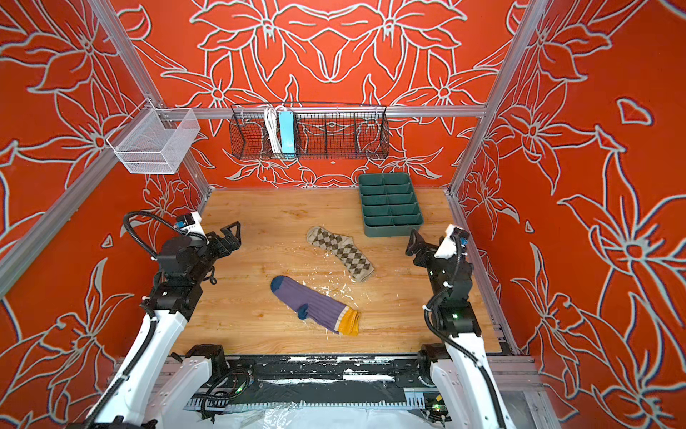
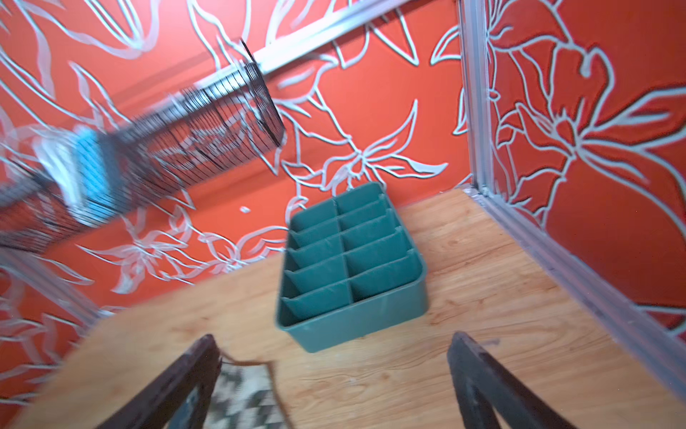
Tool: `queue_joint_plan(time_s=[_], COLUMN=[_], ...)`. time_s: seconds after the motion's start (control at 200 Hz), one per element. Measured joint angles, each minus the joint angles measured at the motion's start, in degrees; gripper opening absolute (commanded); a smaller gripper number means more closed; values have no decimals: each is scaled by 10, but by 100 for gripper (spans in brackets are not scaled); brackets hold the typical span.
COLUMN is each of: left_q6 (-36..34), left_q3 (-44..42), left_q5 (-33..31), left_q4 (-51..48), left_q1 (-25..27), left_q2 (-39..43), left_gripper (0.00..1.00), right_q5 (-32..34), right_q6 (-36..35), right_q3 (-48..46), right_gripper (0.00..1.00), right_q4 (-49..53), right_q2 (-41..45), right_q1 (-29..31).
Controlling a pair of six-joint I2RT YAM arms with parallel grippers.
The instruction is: Roll the socks
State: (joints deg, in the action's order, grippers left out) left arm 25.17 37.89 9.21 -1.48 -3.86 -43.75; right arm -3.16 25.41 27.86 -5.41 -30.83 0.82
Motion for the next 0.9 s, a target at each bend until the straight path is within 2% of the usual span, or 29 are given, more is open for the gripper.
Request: queue_joint_plan(time_s=[0.075, 0.155, 0.335, 0.47, 0.555, 0.701, 0.796, 0.901], left_q6=[43, 77, 117, 137, 151, 173, 184, 194], left_q3=[-23, -32, -32, -32, -31, -30, -21, -4], left_q5=[36, 63, 77, 65, 58, 49, 45, 41], left_q4=[-10, -36, -101, -116, -114, -104, -101, -100], left_q1=[5, 24, 121, 201, 228, 251, 258, 261], left_q2=[24, 30, 11, -15, -43, -94, -129, -159], left_gripper=[97, 97, 97, 97, 98, 99, 100, 100], right_q5=[-28, -62, -111, -103, -89, -74, -67, -61], right_q6=[16, 15, -22, -59, -82, -114, -127, -130], right_q3=[12, 53, 192, 279, 321, 384, 409, 427], right_gripper=[97, 96, 96, 96, 96, 86, 74, 65], right_q4=[46, 124, 303, 395, 426, 449, 452, 452], right_q2=[19, -12, -165, -296, -371, -507, -590, -672], right_q1=[0, 0, 7, 41, 78, 128, 149, 167])
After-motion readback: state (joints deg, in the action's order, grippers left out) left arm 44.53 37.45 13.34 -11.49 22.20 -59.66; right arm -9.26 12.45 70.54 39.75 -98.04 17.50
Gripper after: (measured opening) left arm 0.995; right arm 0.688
